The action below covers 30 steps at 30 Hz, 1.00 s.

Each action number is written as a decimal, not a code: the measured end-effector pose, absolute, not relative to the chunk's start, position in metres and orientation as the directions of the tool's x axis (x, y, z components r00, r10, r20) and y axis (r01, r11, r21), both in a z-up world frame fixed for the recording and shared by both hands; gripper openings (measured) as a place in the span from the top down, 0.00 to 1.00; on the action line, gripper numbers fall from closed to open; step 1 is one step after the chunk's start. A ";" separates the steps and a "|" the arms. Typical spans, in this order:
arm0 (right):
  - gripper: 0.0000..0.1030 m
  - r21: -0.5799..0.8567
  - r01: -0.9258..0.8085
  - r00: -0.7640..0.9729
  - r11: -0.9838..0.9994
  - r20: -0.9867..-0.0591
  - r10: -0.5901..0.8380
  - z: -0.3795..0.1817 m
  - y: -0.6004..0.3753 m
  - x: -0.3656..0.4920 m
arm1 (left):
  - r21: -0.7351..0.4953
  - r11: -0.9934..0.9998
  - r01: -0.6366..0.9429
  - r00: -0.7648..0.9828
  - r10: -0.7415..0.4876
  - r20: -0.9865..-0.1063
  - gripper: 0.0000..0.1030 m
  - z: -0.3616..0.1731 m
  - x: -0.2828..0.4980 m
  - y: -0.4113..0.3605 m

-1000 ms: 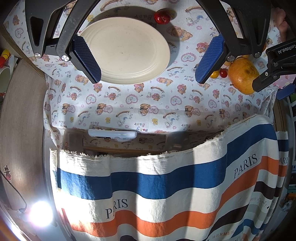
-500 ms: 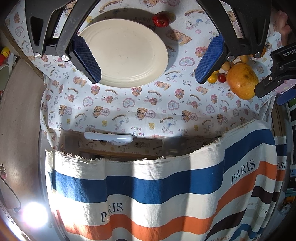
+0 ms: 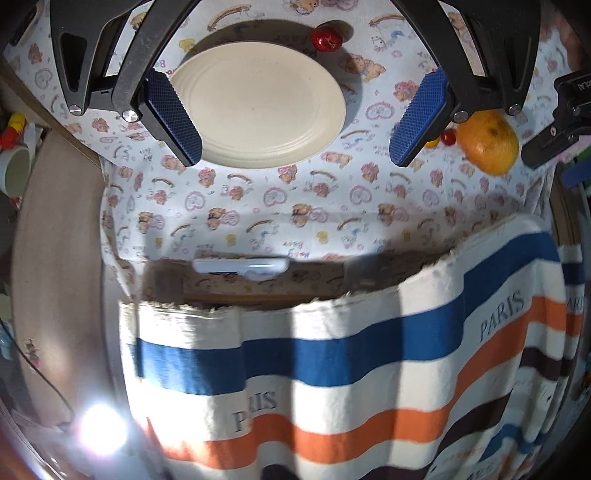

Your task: Organize fruits

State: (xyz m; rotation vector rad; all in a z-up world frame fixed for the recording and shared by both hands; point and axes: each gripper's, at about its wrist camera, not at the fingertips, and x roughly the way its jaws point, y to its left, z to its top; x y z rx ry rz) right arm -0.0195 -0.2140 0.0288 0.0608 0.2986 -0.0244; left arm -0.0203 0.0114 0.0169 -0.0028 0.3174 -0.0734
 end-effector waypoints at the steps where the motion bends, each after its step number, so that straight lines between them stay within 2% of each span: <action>1: 0.01 0.070 0.046 0.956 0.997 -0.294 -0.024 0.031 -0.218 -0.021 | -0.025 0.997 0.069 0.943 -0.074 -0.324 0.00 0.018 -0.020 0.014; 4: 0.01 0.122 0.061 0.958 0.991 -0.286 -0.024 0.039 -0.227 -0.026 | -0.014 0.999 0.052 0.915 -0.053 -0.400 0.00 0.019 -0.015 0.016; 7: 0.01 0.142 0.054 0.946 0.988 -0.323 -0.006 0.044 -0.232 -0.024 | -0.055 0.997 0.058 0.891 -0.077 -0.448 0.00 0.018 -0.014 0.021; 9: 0.09 0.133 0.033 0.925 0.991 -0.379 0.020 0.044 -0.232 -0.018 | -0.039 0.997 0.061 0.879 -0.072 -0.472 0.00 0.016 -0.013 0.018; 12: 0.15 0.131 -0.001 0.882 0.991 -0.466 0.062 0.037 -0.229 -0.008 | -0.016 0.998 0.064 0.849 -0.063 -0.524 0.01 0.011 -0.009 0.013; 14: 0.22 0.137 -0.012 0.853 0.991 -0.515 0.081 0.029 -0.227 0.000 | -0.017 0.997 0.077 0.807 -0.072 -0.586 0.13 0.004 -0.004 0.009; 15: 0.23 0.135 -0.018 0.840 0.991 -0.535 0.089 0.025 -0.226 0.003 | -0.028 0.996 0.084 0.785 -0.084 -0.614 0.15 0.000 -0.002 0.008; 20: 0.41 0.119 -0.053 0.783 0.991 -0.612 0.115 0.012 -0.219 0.013 | -0.044 0.995 0.089 0.690 -0.094 -0.718 0.16 -0.020 0.008 0.004; 28: 0.44 0.151 -0.101 0.715 0.983 -0.676 0.177 0.002 -0.214 0.018 | -0.081 0.995 0.051 0.596 -0.095 -0.797 0.16 -0.040 0.018 0.011; 30: 0.44 0.168 -0.108 0.699 0.980 -0.688 0.195 0.000 -0.214 0.019 | -0.083 0.995 0.054 0.583 -0.099 -0.806 0.20 -0.042 0.018 0.011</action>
